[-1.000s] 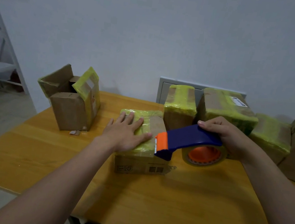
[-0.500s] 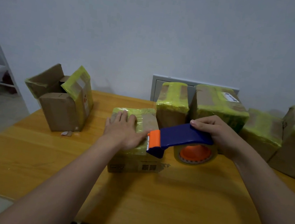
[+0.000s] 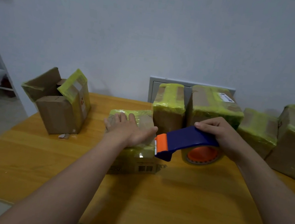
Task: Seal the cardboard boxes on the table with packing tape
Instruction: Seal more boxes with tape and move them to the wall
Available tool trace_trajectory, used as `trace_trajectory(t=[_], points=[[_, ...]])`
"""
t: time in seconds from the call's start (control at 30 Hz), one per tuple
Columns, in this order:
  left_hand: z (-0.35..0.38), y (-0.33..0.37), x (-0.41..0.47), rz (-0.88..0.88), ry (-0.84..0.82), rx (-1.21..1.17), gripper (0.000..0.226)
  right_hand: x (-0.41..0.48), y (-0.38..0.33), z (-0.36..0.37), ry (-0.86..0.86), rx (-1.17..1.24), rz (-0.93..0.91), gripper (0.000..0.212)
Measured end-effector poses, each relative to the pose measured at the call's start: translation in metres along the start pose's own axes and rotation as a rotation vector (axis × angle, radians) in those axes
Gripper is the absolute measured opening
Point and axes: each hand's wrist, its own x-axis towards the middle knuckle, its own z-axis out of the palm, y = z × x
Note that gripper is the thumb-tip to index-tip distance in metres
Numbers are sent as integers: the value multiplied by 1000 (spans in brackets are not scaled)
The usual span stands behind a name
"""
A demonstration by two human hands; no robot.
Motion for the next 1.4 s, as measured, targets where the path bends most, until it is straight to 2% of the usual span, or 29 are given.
trace_trajectory(t=[0.17, 0.3, 0.43, 0.57, 0.83, 1.0, 1.17, 1.4], points=[[13, -1, -2, 0, 73, 16, 135, -6, 2, -3, -19, 35, 8, 39], [13, -3, -1, 11, 84, 32, 136, -7, 1, -7, -29, 41, 11, 38], [15, -4, -1, 15, 88, 25, 136, -12, 5, -28, 52, 45, 40, 42], [16, -3, 1, 14, 104, 30, 137, -14, 5, -30, 56, 18, 21, 42], [18, -3, 1, 8, 110, 41, 135, -7, -16, -22, -9, -221, -33, 35], [18, -3, 1, 15, 109, 44, 136, 1, -32, -8, -21, -447, -44, 20], [17, -2, 0, 13, 102, 39, 133, 8, -44, 14, 26, -719, -36, 27], [13, -1, -5, 17, 89, 41, 134, 6, -58, 27, 126, -900, -63, 34]])
